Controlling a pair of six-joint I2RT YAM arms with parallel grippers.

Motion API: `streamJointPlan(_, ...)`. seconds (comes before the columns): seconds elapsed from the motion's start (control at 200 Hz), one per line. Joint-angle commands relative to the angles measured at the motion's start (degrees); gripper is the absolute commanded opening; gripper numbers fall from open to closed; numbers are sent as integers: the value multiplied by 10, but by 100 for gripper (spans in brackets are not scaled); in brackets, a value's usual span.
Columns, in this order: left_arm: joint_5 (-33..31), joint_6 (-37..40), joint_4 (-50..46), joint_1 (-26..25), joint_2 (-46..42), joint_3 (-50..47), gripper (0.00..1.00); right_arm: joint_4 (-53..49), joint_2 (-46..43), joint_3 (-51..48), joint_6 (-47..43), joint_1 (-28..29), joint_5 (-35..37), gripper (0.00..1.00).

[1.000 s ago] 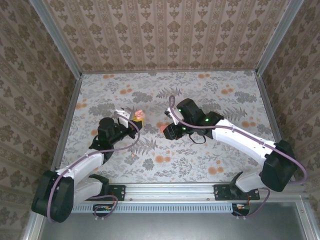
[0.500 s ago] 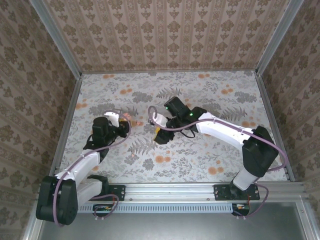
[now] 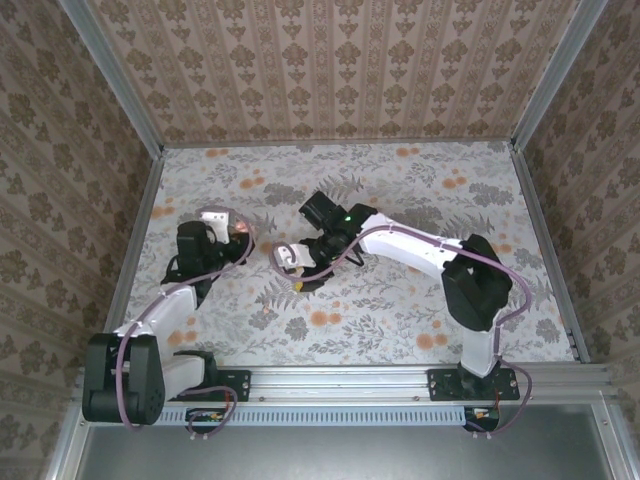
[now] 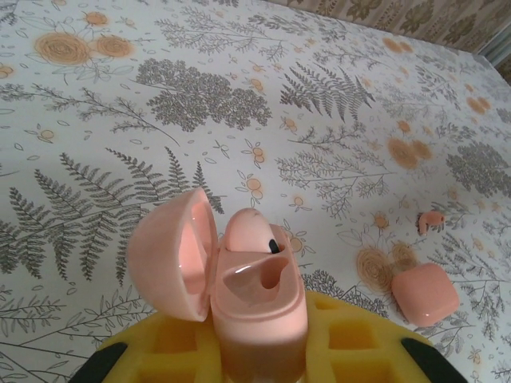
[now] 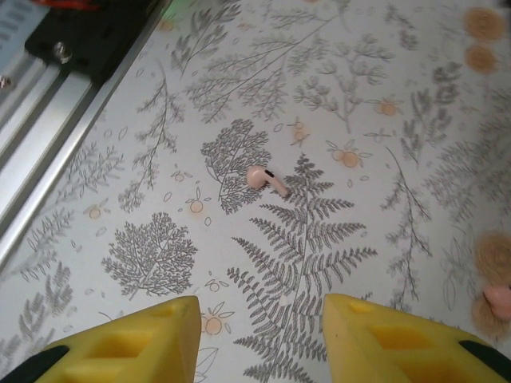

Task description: Insert the wireless bluetooth earbuds into the charging case

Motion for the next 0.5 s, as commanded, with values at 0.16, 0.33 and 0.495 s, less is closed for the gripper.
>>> streamJointPlan(0.16,38,-22,-37,31,22,38,13,-64,70,63,-173,29,32,45)
streamJointPlan(0.33,44,-27,-40,41,32,43,13,-72,115,98,-193,40,16,45)
streamJointPlan(0.495,37,-30,-39,48,36,39,13,-88,158,130,-206,53,-4,44)
